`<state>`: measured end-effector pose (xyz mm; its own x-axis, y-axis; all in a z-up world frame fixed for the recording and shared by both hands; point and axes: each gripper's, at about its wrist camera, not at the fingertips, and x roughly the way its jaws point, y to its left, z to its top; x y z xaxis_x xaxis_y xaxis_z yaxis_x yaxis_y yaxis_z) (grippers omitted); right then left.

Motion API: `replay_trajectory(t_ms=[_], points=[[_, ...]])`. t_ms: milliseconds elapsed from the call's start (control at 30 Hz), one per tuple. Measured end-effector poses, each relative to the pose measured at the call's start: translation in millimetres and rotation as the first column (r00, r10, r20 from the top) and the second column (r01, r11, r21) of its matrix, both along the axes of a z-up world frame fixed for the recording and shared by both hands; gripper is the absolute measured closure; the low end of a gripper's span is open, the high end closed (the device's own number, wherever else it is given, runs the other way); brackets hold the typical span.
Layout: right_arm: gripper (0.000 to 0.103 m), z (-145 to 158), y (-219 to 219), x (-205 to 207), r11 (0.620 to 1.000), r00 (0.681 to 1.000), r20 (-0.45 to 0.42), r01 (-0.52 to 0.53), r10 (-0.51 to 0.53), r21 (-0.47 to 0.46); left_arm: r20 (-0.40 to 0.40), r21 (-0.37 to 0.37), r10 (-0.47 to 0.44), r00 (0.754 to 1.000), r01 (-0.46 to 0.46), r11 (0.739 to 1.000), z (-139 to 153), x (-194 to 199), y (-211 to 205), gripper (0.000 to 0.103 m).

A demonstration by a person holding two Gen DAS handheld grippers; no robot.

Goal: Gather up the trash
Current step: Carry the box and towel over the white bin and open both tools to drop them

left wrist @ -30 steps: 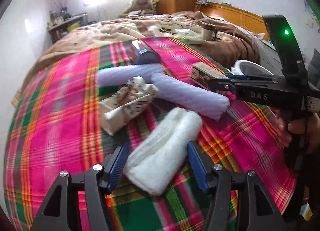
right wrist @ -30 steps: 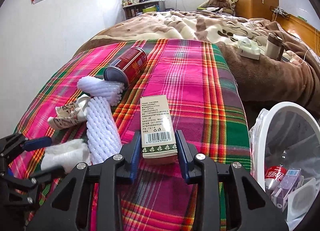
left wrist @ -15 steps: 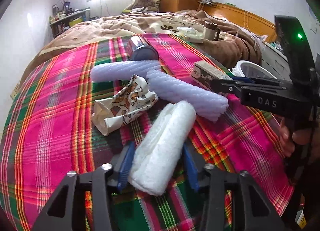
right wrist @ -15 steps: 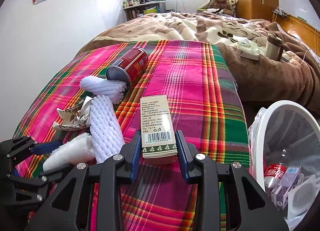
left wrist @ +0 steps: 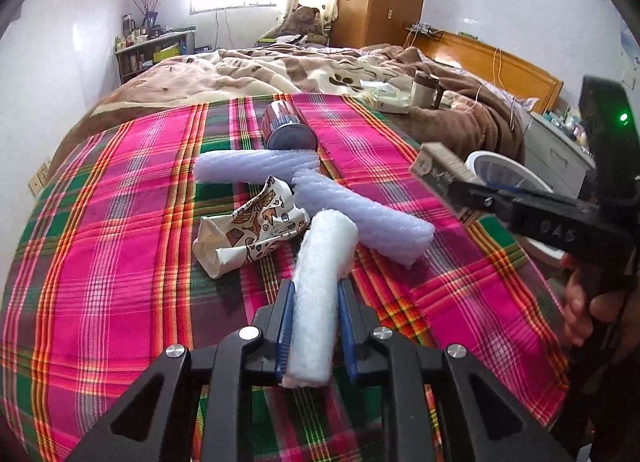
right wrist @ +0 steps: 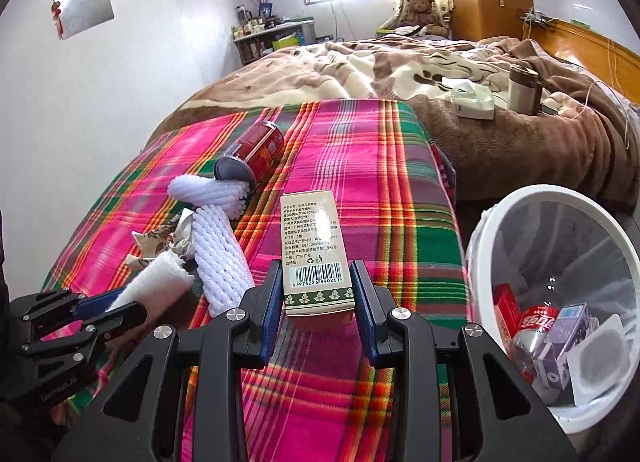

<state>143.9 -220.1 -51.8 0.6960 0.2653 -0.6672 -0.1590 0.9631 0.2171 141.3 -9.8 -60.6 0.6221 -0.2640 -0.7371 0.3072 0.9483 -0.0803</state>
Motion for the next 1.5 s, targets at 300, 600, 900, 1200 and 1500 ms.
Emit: replay_trajectory(t_ms=[300, 600, 900, 1200, 1500], points=[[0.069, 10.6, -12.8, -13.0, 0.999, 0.999, 0.037, 0.024, -0.025, 0.029, 0.053, -0.012, -0.01, 0.999, 0.01, 1.0, 17.3, -12.4, -9.3, 0.083], [0.069, 32.3, -34.3, -33.6, 0.996, 0.993, 0.101, 0.058, -0.064, 0.061, 0.118, -0.049, -0.044, 0.992, 0.05, 0.998, 47.6, -27.0, -26.1, 0.083], [0.069, 51.2, -62.6, -56.1, 0.99, 0.978, 0.159, 0.125, -0.134, 0.07, 0.164, -0.078, -0.088, 0.982, 0.102, 0.992, 70.1, -35.3, -54.4, 0.083], [0.069, 61.6, -101.7, -76.1, 0.973, 0.955, 0.185, 0.223, -0.231, 0.063, 0.202, -0.101, -0.157, 0.967, 0.18, 0.979, 91.2, -35.8, -101.5, 0.083], [0.069, 59.7, -134.6, -85.3, 0.951, 0.934, 0.178, 0.307, -0.31, 0.048, 0.203, -0.105, -0.227, 0.953, 0.252, 0.962, 95.1, -32.6, -151.3, 0.083]])
